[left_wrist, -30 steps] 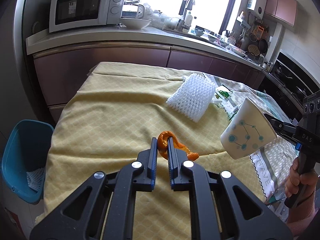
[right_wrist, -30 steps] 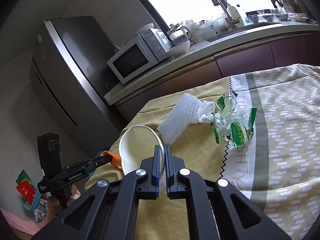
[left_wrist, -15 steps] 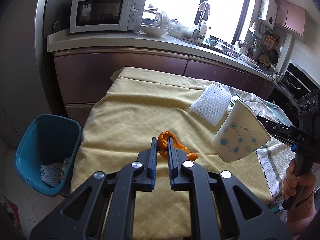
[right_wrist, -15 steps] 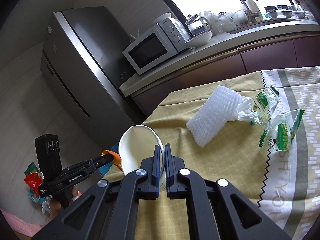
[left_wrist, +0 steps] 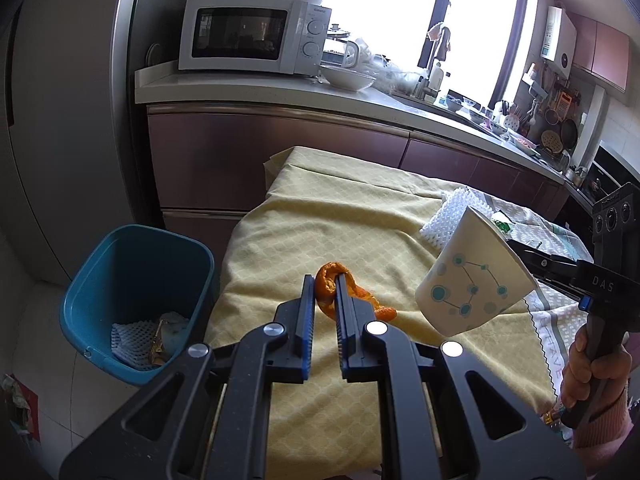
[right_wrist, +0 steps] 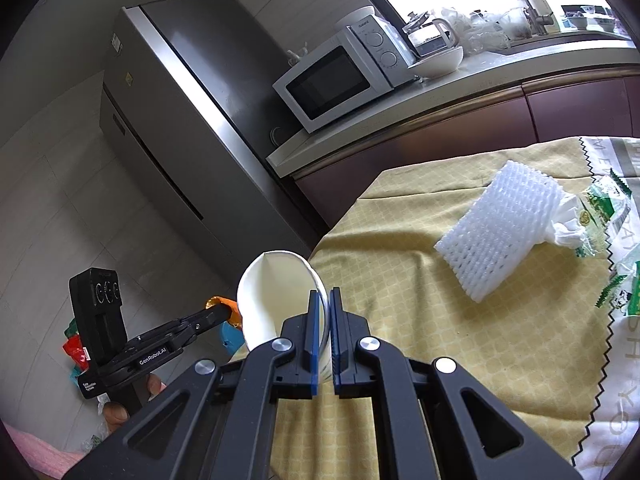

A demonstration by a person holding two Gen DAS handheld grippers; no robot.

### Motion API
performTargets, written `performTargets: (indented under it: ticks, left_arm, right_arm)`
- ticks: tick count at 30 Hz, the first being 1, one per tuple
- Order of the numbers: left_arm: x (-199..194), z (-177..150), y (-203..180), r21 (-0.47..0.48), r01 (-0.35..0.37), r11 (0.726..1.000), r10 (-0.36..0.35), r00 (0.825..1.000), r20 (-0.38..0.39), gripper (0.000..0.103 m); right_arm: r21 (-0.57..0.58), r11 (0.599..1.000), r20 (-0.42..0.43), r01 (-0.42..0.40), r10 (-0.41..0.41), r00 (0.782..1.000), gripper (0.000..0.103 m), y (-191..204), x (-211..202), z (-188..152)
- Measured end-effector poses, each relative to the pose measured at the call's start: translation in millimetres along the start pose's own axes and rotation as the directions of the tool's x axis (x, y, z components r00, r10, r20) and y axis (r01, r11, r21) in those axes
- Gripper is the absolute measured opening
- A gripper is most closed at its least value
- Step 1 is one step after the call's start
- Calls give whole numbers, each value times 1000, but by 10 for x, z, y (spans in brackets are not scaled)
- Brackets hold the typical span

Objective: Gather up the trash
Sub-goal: 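Carry the orange peel and paper cup over the teal bin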

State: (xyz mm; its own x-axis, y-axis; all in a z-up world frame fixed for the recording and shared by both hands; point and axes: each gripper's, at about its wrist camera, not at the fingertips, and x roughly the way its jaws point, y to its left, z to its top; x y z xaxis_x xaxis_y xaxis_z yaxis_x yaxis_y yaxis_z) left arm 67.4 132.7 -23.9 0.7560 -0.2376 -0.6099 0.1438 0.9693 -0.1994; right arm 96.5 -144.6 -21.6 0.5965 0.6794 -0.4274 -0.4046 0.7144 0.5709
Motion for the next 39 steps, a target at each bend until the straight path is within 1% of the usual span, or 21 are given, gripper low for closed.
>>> performTargets:
  ticks: [15, 26, 39]
  left_arm:
    - [-148, 9, 319, -45, -73, 996, 74, 997, 26, 10]
    - [-192, 15, 568, -92, -123, 988, 126, 992, 29, 10]
    - [-251, 76, 885, -138, -189, 972, 196, 980, 39, 10]
  right_arm:
    - [-53, 997, -59, -57, 54, 997, 4, 278, 384, 41]
    - [-55, 992, -103, -110, 104, 989, 4, 421, 696, 102]
    - [-77, 985, -148, -155, 142, 979, 4, 655, 1069, 178]
